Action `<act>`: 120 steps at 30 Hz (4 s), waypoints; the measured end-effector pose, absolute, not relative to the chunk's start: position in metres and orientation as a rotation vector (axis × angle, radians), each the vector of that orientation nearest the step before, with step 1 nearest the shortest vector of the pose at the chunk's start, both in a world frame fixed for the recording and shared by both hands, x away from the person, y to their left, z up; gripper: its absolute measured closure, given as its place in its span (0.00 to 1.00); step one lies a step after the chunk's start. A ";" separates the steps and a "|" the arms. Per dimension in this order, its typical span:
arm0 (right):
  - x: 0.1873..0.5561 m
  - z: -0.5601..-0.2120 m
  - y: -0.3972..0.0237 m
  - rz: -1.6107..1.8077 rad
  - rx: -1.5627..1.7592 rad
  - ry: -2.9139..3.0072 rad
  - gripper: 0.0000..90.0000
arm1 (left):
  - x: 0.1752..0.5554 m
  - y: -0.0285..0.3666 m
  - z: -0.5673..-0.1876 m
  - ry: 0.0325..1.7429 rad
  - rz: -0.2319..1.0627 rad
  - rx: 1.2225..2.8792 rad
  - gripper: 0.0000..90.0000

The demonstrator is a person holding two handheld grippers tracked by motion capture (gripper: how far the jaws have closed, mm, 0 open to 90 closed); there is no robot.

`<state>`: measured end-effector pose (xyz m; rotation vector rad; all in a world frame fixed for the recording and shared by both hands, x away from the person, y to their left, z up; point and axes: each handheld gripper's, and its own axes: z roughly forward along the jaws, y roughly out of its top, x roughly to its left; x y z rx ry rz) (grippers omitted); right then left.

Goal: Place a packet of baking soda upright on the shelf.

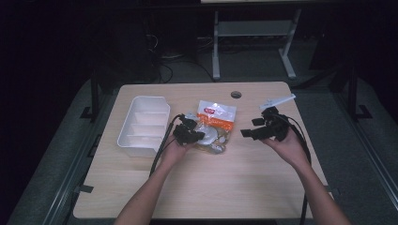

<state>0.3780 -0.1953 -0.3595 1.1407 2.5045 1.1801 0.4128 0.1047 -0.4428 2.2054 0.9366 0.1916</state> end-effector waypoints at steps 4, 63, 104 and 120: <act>0.401 -0.354 -0.180 1.131 1.148 2.533 0.31 | 0.413 0.105 -0.443 0.936 0.192 2.200 1.00; 0.496 -0.449 -0.136 1.266 1.471 2.552 0.99 | 0.409 0.109 -0.442 0.931 0.157 2.179 0.89; 0.443 -0.360 -0.126 1.382 1.063 2.579 0.99 | 0.313 0.139 -0.443 0.690 0.154 2.169 0.40; 0.425 -0.327 -0.118 1.275 0.949 2.573 1.00 | 0.279 0.150 -0.446 0.607 0.153 2.175 0.34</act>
